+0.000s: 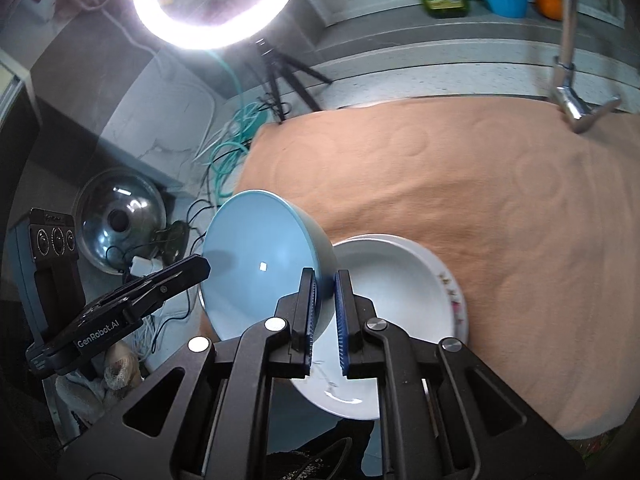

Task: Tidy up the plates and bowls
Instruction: 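Lift the pale blue bowl and carry it over the nested steel bowls, then lower the pale blue bowl into the red-bottomed steel bowl, then lift the nested bowl stack by its rim with both grippers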

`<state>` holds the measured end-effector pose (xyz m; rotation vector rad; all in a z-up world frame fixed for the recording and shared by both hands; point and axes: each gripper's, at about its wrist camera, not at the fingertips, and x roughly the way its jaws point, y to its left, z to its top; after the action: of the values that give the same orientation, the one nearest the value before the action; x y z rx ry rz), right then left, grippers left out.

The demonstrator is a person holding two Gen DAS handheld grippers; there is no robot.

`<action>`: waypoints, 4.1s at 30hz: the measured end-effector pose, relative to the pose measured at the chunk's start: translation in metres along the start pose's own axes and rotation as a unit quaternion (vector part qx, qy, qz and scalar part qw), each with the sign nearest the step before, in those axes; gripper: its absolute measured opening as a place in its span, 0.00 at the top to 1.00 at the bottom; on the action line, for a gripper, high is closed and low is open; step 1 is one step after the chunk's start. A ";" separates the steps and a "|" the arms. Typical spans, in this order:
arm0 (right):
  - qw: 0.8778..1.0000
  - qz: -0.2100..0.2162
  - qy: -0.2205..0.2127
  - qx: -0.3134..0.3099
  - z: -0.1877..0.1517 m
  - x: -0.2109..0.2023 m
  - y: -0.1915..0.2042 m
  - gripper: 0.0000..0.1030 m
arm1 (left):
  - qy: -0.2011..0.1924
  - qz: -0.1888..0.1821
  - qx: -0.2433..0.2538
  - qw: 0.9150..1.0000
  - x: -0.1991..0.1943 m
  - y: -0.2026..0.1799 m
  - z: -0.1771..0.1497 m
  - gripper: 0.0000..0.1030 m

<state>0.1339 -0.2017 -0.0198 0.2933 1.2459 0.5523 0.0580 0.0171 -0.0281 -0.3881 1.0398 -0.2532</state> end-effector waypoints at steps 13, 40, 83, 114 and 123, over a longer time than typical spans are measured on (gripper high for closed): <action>0.998 0.023 0.043 -0.046 0.003 0.069 0.071 0.90 | -0.012 0.043 -0.070 0.997 -0.021 0.082 -0.006 0.93; 0.994 0.001 0.105 -0.042 0.000 0.148 0.079 0.90 | 0.025 0.062 -0.115 0.991 0.004 0.130 -0.009 0.93; 0.998 0.018 0.052 -0.022 0.002 0.110 0.038 0.70 | -0.014 0.050 -0.188 0.981 -0.013 0.156 -0.042 0.93; 0.994 0.022 0.109 -0.016 0.005 0.164 0.044 0.89 | 0.018 0.054 -0.185 0.981 0.017 0.162 -0.038 0.93; 0.994 0.018 0.107 -0.020 0.005 0.164 0.045 0.90 | 0.017 0.061 -0.176 0.982 0.014 0.157 -0.037 0.93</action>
<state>0.1625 -0.0745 -0.1290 0.2279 1.4377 0.6521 0.0360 0.1465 -0.1228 -0.6386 1.1396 0.0373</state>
